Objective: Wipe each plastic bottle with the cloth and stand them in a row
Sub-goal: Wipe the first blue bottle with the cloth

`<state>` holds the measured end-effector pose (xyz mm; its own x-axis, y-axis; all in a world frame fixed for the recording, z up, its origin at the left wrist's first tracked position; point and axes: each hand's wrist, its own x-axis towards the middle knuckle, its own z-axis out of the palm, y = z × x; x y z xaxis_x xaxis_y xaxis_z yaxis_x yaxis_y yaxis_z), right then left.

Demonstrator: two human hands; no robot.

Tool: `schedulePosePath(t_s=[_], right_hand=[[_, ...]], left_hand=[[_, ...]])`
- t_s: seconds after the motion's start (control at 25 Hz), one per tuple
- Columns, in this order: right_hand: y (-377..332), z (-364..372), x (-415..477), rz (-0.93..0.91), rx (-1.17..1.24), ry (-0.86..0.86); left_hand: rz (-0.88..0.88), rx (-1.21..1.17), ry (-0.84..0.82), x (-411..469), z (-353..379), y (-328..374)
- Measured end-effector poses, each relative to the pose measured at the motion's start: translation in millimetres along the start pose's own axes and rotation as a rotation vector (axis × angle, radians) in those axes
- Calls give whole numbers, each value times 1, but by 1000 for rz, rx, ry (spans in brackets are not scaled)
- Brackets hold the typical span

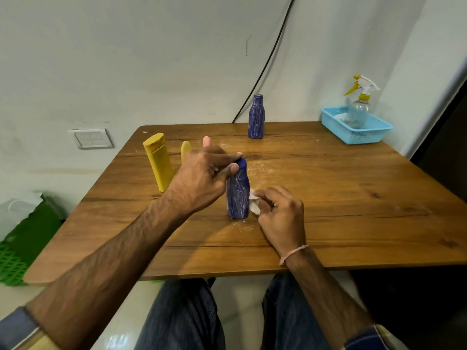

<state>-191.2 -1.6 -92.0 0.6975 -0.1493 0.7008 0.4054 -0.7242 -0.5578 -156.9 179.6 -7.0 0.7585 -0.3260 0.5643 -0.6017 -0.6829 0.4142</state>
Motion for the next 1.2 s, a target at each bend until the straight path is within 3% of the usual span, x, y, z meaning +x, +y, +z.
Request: schedulePosePath(t_s=[0.24,0.48,0.64,0.72,0.88,1.04,1.12,1.2], right_hand=[[-42,6,22,-83,130,187],[-18,8,-6,103,6,-35],[-51,-4,20,59,96,75],[-65,-5,27,66,132,53],[-58,0,-1,81,-41,-123],[-36,0,-14,223,-168,-331],[-39,-3,-3,256,-115,-289],[-50,-6,10,228,-10,-142]], left_hand=[[22,31,-32,6,-7,6],[-66,41,-165,17,-20,7],[-44,86,-227,24,-25,20],[-34,106,-249,27,-28,21],[-55,63,-262,28,-28,21],[-89,63,-233,27,-26,22],[-97,71,-228,26,-26,22],[-96,73,-215,25,-27,23]])
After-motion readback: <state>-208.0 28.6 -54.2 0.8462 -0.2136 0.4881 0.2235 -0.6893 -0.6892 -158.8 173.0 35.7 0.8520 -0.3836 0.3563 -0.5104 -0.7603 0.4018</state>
